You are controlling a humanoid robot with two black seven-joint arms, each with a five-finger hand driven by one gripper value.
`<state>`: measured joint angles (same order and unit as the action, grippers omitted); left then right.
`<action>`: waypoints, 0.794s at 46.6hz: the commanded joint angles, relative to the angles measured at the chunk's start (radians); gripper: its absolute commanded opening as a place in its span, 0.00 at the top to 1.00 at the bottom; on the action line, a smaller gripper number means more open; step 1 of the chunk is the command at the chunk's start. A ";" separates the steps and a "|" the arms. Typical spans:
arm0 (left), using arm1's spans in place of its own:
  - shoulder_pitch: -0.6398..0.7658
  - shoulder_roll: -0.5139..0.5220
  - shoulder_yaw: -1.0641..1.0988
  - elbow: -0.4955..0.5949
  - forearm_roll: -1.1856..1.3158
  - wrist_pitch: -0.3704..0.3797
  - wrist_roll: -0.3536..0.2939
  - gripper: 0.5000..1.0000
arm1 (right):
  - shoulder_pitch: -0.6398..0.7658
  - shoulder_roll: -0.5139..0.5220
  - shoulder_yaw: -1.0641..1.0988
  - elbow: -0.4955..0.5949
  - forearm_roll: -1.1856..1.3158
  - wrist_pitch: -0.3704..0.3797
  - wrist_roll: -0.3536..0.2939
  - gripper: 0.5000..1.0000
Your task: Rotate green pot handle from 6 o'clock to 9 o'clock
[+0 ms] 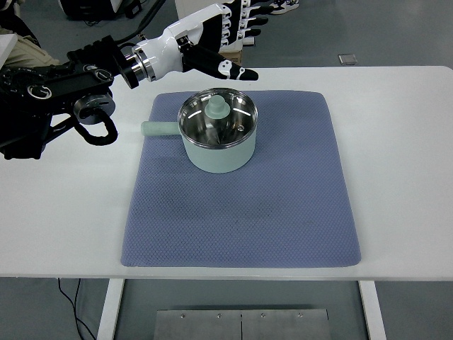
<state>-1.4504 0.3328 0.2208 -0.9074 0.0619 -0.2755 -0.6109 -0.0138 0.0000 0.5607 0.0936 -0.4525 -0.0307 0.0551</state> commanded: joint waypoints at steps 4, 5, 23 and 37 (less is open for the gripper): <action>0.021 0.000 0.000 0.025 -0.072 -0.001 0.000 0.00 | 0.000 0.000 0.001 0.000 0.000 0.000 0.000 0.00; 0.024 0.000 0.000 0.031 -0.083 -0.001 0.000 0.00 | 0.000 0.000 0.001 0.000 0.000 0.000 0.000 0.00; 0.084 0.000 0.000 0.117 -0.195 -0.001 0.000 0.00 | 0.000 0.000 0.001 0.000 0.000 0.000 0.000 0.00; 0.120 0.002 -0.001 0.163 -0.270 0.012 0.000 0.00 | 0.000 0.000 0.001 0.000 0.000 0.000 0.000 0.00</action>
<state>-1.3415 0.3329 0.2207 -0.7458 -0.2001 -0.2642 -0.6109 -0.0138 0.0000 0.5609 0.0936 -0.4525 -0.0307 0.0555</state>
